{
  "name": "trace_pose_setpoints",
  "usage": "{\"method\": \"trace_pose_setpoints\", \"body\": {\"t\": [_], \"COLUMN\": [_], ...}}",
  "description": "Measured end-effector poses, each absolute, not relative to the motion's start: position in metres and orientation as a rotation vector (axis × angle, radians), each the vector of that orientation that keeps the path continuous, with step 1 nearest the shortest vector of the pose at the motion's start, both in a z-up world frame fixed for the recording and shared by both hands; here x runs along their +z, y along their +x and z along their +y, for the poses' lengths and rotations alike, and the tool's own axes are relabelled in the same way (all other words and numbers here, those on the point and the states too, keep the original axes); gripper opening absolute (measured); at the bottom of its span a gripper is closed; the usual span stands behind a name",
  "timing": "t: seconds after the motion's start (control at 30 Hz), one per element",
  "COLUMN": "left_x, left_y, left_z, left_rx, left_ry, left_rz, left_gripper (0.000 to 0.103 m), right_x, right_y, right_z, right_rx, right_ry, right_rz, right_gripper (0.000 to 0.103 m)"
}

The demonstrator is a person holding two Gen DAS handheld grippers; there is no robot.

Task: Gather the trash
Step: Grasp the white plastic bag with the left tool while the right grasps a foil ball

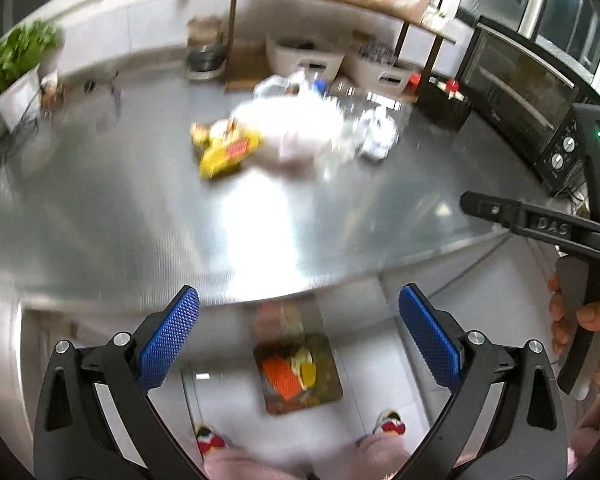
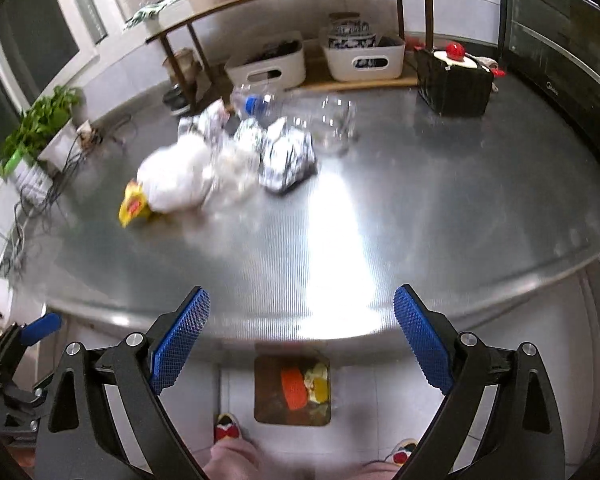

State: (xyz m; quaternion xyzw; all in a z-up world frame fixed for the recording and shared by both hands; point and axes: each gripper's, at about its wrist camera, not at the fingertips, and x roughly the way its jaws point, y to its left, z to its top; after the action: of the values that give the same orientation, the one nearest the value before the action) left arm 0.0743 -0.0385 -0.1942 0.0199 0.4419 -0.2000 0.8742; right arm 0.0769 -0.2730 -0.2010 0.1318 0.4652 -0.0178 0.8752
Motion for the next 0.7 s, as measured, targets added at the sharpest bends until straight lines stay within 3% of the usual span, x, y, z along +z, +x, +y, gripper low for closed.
{"method": "trace_pose_setpoints", "body": {"t": [0.5,0.7], "left_x": [-0.166,-0.178], "left_y": [0.184,0.221], "left_z": [-0.07,-0.082], "left_rx": [-0.41,-0.403], "left_ry": [0.037,0.053], "left_rz": [0.827,0.848], "left_gripper": [0.095,0.094], "right_x": [-0.208,-0.225], "right_y": [0.188,0.213], "right_z": [-0.287,-0.288], "right_rx": [-0.046,-0.048], "right_ry": [0.28,0.305], "right_rz": [0.967,0.992], "right_gripper": [0.094,0.086]}}
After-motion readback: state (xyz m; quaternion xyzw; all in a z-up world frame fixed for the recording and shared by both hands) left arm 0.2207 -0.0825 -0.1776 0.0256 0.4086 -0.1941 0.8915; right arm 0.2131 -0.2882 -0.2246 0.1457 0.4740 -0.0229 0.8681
